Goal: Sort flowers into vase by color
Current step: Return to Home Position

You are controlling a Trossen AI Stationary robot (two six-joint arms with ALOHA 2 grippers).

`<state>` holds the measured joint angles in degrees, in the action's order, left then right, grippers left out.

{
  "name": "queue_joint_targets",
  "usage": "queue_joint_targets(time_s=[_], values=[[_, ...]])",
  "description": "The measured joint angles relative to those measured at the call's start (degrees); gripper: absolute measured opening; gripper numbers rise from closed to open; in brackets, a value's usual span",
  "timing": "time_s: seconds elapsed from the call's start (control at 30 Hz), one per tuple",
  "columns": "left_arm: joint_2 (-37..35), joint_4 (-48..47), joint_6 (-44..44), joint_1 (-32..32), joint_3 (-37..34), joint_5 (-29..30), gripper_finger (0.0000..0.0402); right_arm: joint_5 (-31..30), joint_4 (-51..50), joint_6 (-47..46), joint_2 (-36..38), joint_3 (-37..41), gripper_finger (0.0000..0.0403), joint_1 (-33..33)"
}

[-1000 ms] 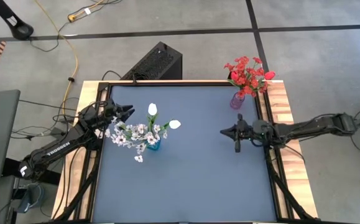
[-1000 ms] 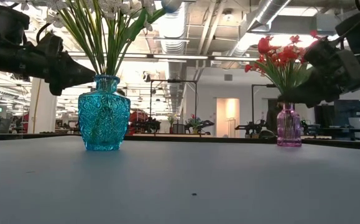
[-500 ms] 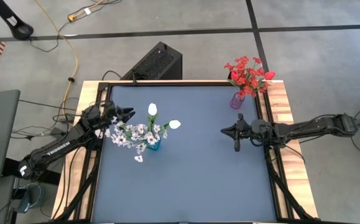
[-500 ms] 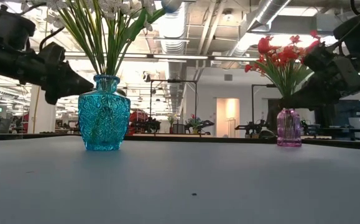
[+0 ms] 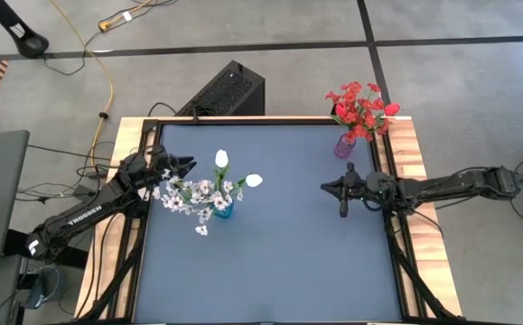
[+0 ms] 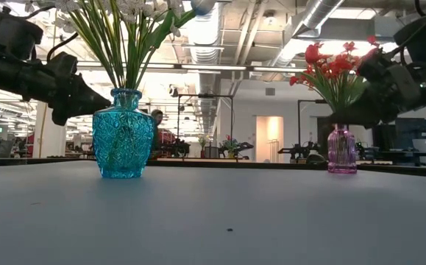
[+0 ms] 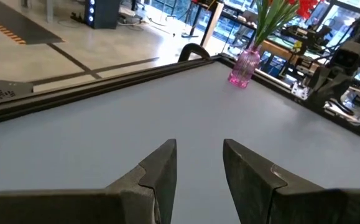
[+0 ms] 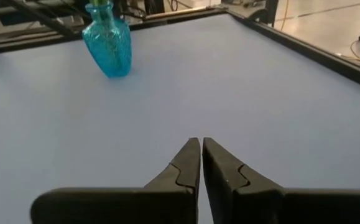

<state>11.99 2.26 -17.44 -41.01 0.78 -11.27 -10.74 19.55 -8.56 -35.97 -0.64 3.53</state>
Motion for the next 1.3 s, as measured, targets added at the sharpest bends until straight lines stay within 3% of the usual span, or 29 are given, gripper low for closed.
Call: queue_joint_targets(time_s=[1.3], values=[[0.0, -0.3, 0.1, 0.0, 0.2, -0.1, 0.0119, 0.2, -2.8, 0.0, 0.0, 0.0, 0.0048, 0.0]])
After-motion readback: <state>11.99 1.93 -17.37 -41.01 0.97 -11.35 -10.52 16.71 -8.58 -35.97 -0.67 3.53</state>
